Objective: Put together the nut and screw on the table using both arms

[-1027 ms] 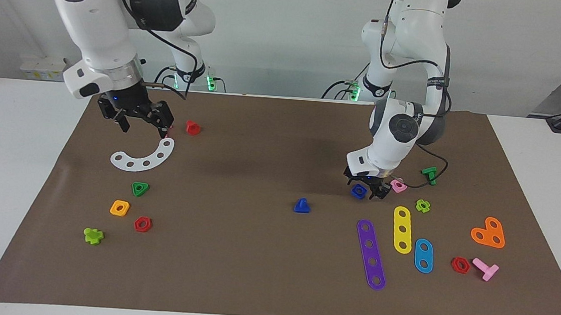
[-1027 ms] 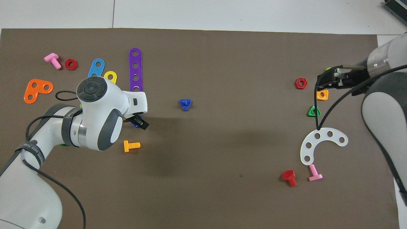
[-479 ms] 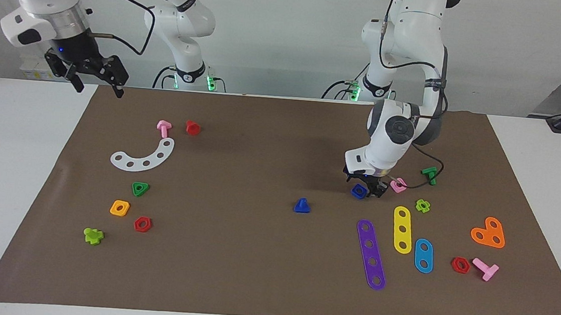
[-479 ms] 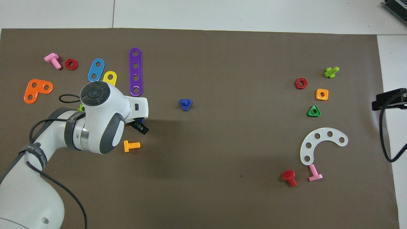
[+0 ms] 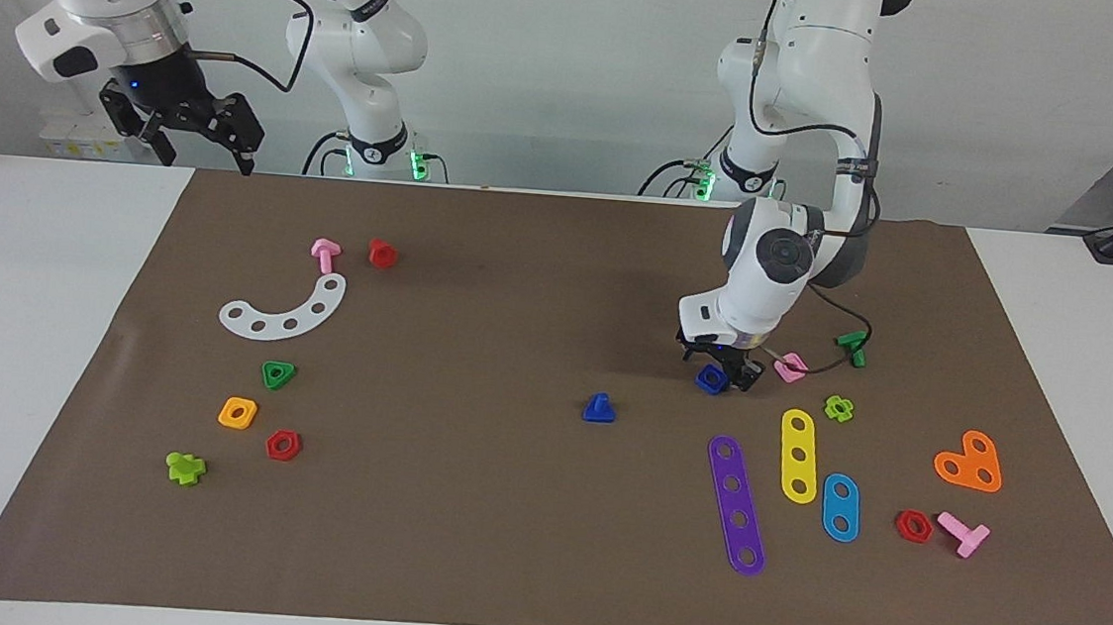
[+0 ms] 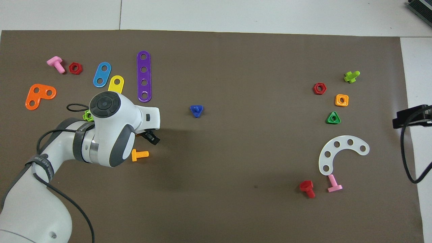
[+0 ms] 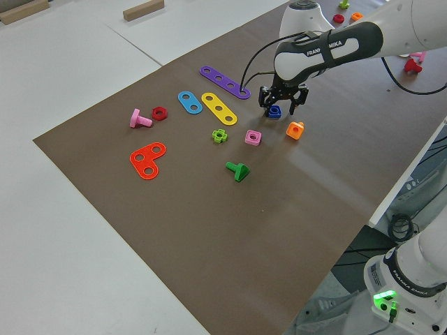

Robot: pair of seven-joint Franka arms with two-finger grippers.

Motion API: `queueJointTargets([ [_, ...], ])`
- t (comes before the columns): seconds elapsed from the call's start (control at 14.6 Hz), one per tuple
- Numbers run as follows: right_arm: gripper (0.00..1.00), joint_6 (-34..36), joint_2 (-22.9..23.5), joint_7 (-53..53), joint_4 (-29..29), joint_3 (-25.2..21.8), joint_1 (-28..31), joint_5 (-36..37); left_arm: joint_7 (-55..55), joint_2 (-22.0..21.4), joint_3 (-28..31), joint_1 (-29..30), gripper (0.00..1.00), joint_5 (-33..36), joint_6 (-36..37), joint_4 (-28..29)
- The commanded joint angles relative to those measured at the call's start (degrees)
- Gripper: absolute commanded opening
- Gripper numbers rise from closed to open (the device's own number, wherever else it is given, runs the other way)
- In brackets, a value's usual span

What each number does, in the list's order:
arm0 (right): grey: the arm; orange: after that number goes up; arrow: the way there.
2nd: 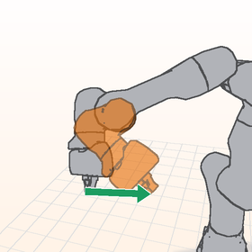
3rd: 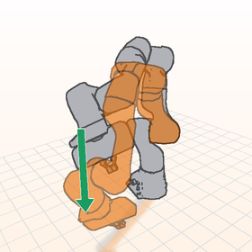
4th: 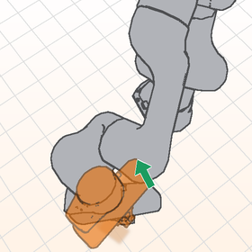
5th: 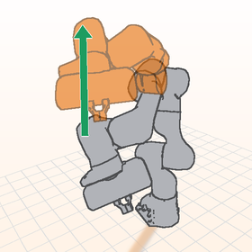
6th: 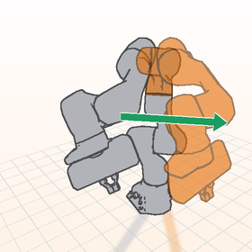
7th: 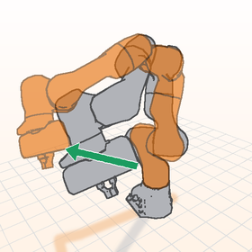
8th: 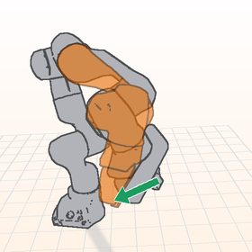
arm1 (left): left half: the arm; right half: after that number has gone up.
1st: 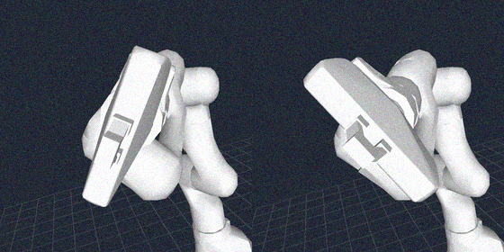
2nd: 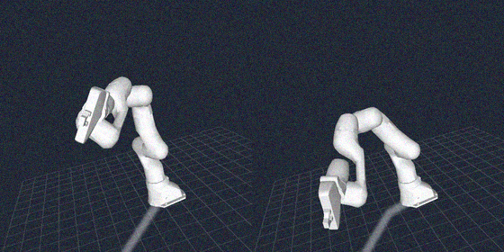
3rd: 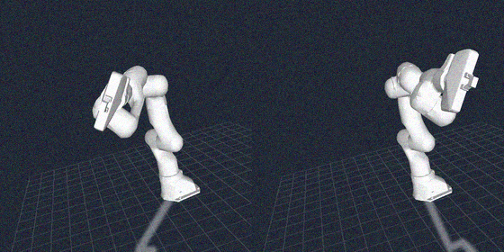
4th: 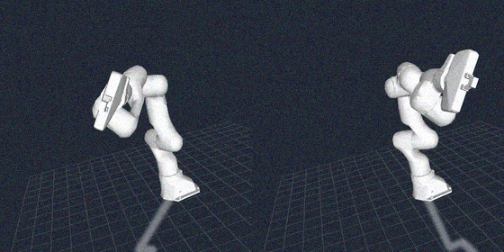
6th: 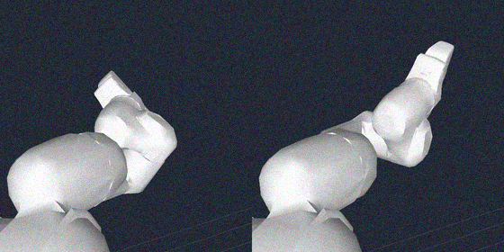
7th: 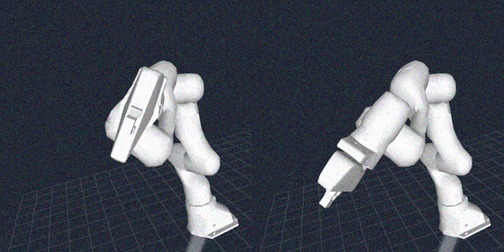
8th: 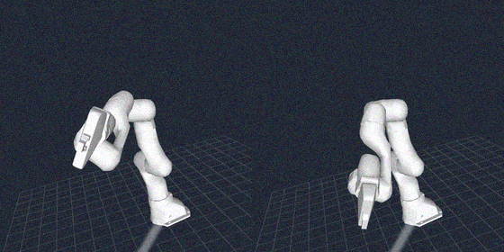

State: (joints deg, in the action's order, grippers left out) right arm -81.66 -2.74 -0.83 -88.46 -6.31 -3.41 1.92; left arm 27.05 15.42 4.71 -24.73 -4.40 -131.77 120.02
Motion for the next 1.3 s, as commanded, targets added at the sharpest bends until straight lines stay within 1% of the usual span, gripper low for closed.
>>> queueJointTargets([
  [0.0,1.0,1.5,0.3,1.5,0.8,0.4,0.6,0.8,1.2,-1.9,1.2,-1.6,0.8,-0.9,-1.9,2.6],
  [0.07,1.0,1.3,0.1,1.4,0.6,0.4,0.6,0.7,1.2,-1.9,1.2,-1.6,0.76,-0.7,-1.9,2.6],
  [0.21,1.0,1.1,-0.2,1.3,0.0,0.4,0.4,0.5,1.1,-1.9,1.2,-1.6,0.71,-0.5,-1.9,2.7],
  [0.34,1.0,0.5,-0.2,1.2,0.0,0.4,0.2,0.3,1.2,-2.0,1.2,-1.6,0.62,-0.5,-1.8,2.8],
  [0.48,1.0,-0.9,-0.3,1.2,-0.5,0.4,-0.1,0.6,1.2,-2.0,1.3,-1.6,0.56,-0.4,-1.7,2.9],
  [0.75,1.0,-1.0,-0.4,0.9,-0.8,0.4,-0.1,0.5,0.9,-2.0,1.4,-1.6,0.4,-0.5,-1.5,3.2],
  [0.89,1.0,-1.0,-0.4,0.7,-0.8,0.4,0.0,0.4,0.6,-2.0,1.4,-1.5,0.35,-0.5,-1.3,2.9],
  [1.03,1.0,-1.0,-0.4,0.9,-0.5,0.5,0.1,-0.2,-2.9,-1.9,1.4,-0.7,0.28,-0.5,-1.6,2.2],
  [1.16,1.0,-0.4,-0.9,1.3,-0.6,0.9,-0.1,-0.2,-10.6,-1.0,1.4,-0.5,0.25,-0.8,0.9,-1.8],
  [1.23,1.0,-0.4,-0.9,1.3,-0.6,0.9,-0.1,-0.2,-16.0,-0.7,1.4,-0.5,0.25,-1.1,4.3,-4.9],
])
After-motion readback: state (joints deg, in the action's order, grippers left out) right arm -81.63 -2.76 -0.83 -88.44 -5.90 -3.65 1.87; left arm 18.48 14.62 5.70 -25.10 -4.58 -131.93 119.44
